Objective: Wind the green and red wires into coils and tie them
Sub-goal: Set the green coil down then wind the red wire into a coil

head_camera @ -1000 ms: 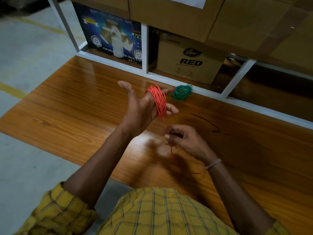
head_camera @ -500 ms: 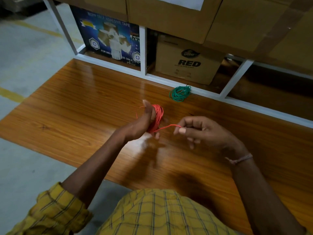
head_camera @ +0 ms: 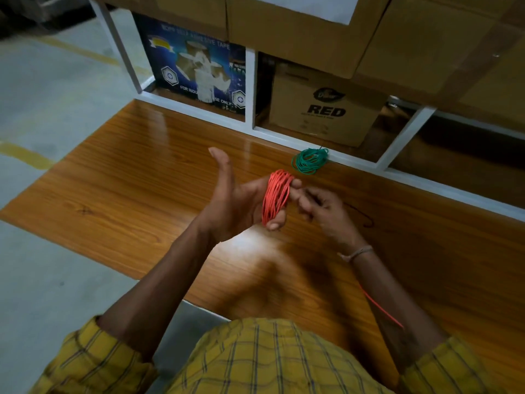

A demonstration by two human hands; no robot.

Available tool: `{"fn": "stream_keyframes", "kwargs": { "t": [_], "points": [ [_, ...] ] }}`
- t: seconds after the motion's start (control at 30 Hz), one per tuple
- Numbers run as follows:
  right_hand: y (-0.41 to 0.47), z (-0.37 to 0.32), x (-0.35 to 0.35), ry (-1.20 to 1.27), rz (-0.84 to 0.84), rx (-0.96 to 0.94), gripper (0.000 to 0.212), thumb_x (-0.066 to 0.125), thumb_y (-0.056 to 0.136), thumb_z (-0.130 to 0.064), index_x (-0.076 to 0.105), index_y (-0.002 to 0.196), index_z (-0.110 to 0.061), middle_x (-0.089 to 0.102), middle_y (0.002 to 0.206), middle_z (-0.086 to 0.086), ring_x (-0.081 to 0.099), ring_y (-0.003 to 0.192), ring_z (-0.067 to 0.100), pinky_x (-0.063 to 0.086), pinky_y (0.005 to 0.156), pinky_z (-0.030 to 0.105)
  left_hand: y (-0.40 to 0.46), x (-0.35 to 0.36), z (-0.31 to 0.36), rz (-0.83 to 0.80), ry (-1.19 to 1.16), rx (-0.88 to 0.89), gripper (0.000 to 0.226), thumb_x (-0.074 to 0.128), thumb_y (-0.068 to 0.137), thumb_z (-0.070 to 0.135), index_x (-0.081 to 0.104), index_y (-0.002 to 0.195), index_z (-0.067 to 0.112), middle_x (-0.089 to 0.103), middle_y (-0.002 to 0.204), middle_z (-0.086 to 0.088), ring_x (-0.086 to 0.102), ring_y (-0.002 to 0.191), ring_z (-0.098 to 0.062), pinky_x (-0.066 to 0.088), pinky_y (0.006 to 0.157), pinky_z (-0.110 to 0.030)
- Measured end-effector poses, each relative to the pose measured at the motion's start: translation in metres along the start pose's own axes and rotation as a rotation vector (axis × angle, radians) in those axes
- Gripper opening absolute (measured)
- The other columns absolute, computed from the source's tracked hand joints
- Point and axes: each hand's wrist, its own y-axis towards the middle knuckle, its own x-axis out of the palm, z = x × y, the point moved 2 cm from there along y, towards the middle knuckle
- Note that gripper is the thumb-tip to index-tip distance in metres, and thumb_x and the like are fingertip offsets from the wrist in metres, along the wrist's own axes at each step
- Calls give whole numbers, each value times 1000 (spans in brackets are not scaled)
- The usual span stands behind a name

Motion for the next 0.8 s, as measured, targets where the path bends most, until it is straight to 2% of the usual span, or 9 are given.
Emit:
{"fn": "stream_keyframes", "kwargs": {
  "t": [0.1, 0.2, 0.3, 0.4, 0.5, 0.57, 0.6, 0.7, 0.8],
  "points": [
    [-11, 12, 31, -2, -24, 35, 21, 55, 107, -28, 75, 102, -25, 58, 77, 4, 49, 63, 13, 40, 55, 27, 2, -2, 12, 54, -107, 112, 145, -23, 69, 95, 34, 156, -7, 47, 154, -33, 57, 83, -31, 46, 80, -41],
    [-29, 10, 51, -17, -125, 81, 24, 55, 107, -19, 74, 115, -31, 59, 76, 3, 47, 55, 8, 39, 48, 20, 6, -8, 23, 185, -80, 182, 140, -27, 70, 92, 46, 153, 5, 47, 160, -23, 67, 105, -35, 50, 91, -42],
    [-41, -4, 61, -68, -228, 69, 25, 55, 107, -20, 71, 123, -28, 61, 76, 0, 50, 53, 8, 42, 49, 26, 8, -13, 26, 339, 26, 166, 131, -27, 72, 89, 52, 148, 18, 66, 145, -12, 68, 122, -41, 56, 97, -36],
    [-44, -27, 54, -233, -235, -54, 24, 56, 106, -17, 70, 125, -19, 61, 73, -8, 54, 57, 1, 43, 56, 20, 10, -16, 19, 429, 162, 106, 119, 9, 57, 103, 52, 141, 30, 74, 132, -5, 72, 120, -33, 57, 98, -30],
    [-42, -50, 34, -412, -207, -156, 15, 58, 104, -17, 72, 109, -18, 57, 68, -12, 55, 62, 6, 41, 60, 28, 7, -27, 8, 490, 471, 26, 141, 15, 50, 111, 46, 155, 20, 74, 125, -22, 73, 115, -36, 51, 113, -45],
    [-39, -63, 20, -523, -218, -213, 12, 60, 104, -21, 68, 97, -16, 54, 70, -17, 50, 62, 5, 38, 60, 32, 3, -31, 1, 454, 595, -45, 144, 8, 50, 111, 46, 157, 22, 79, 111, -18, 73, 116, -30, 41, 121, -51],
    [-37, -69, 14, -599, -225, -248, 13, 60, 103, -23, 65, 93, -17, 53, 71, -16, 48, 64, 4, 38, 60, 33, 2, -31, -2, 428, 627, -73, 138, 6, 52, 110, 52, 152, 28, 80, 106, -15, 73, 114, -28, 40, 121, -53],
    [-27, -89, -1, -794, -254, -299, 10, 62, 100, -26, 65, 92, -23, 49, 73, -17, 46, 68, -2, 40, 61, 34, -1, -29, -10, 385, 693, -136, 103, 2, 57, 107, 64, 105, 41, 77, 89, -15, 75, 95, -20, 48, 107, -52],
    [-12, -107, -16, -917, -277, -304, 5, 66, 98, -27, 68, 96, -24, 48, 79, -21, 51, 76, -2, 39, 62, 27, -4, -22, -15, 336, 746, -208, 101, -6, 60, 104, 57, 100, 35, 73, 86, -25, 69, 77, -16, 50, 87, -40]
  ]
}}
